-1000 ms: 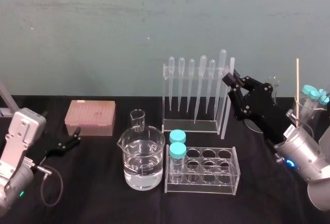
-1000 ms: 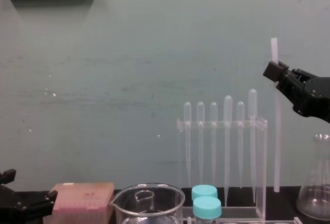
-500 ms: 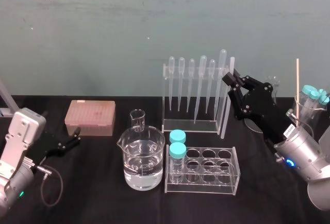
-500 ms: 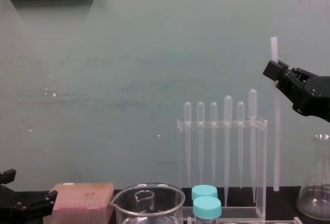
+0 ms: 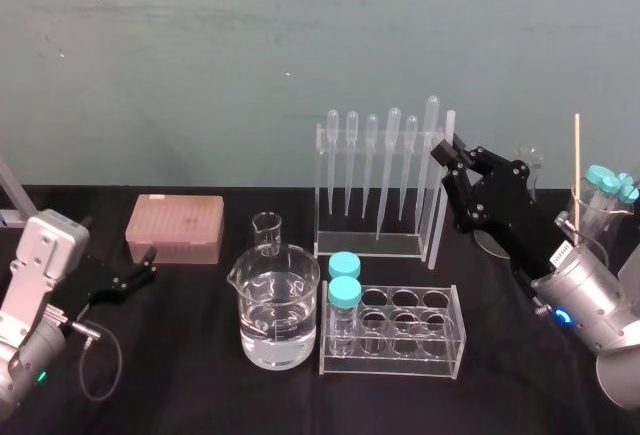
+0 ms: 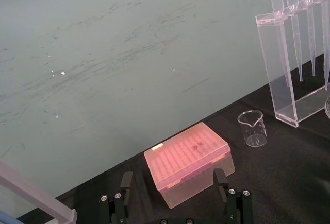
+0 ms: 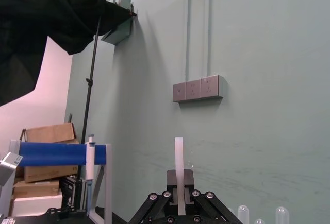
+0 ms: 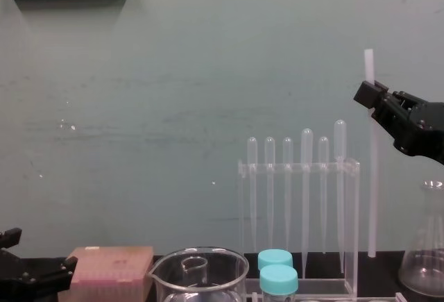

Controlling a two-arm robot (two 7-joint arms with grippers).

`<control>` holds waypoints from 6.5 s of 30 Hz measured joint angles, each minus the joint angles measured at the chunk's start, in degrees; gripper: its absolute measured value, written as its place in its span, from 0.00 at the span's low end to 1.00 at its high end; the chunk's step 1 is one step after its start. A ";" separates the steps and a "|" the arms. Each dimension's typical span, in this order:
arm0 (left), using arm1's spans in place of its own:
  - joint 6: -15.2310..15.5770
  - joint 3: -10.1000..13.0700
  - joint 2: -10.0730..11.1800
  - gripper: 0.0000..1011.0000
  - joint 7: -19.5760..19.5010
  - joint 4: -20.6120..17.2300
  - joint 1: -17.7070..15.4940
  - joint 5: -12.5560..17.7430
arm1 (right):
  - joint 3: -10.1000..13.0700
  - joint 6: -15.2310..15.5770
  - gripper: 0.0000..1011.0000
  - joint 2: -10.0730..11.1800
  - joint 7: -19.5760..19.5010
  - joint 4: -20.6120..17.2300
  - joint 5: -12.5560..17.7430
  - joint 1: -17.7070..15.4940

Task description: Pick up the stirring rod with one hand, then place it down.

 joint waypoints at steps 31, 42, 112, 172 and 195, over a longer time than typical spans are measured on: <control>0.00 0.00 0.00 0.99 0.00 0.00 0.00 0.00 | 0.01 0.00 0.06 0.00 0.00 0.00 0.00 0.00; 0.00 0.00 0.00 0.99 0.00 0.00 0.00 0.00 | 0.00 0.00 0.06 0.00 0.00 0.00 0.00 0.00; 0.00 0.00 0.00 0.99 0.00 0.00 0.00 0.00 | -3.78 6.52 0.06 2.63 11.98 8.80 -0.73 2.49; 0.00 0.00 0.00 0.99 0.00 0.00 0.00 0.00 | -4.22 5.58 0.93 2.61 10.17 9.59 -2.52 3.12; 0.00 0.00 0.00 0.99 0.00 0.00 0.00 0.00 | 6.96 8.16 0.99 2.87 -10.85 0.11 -8.86 -4.47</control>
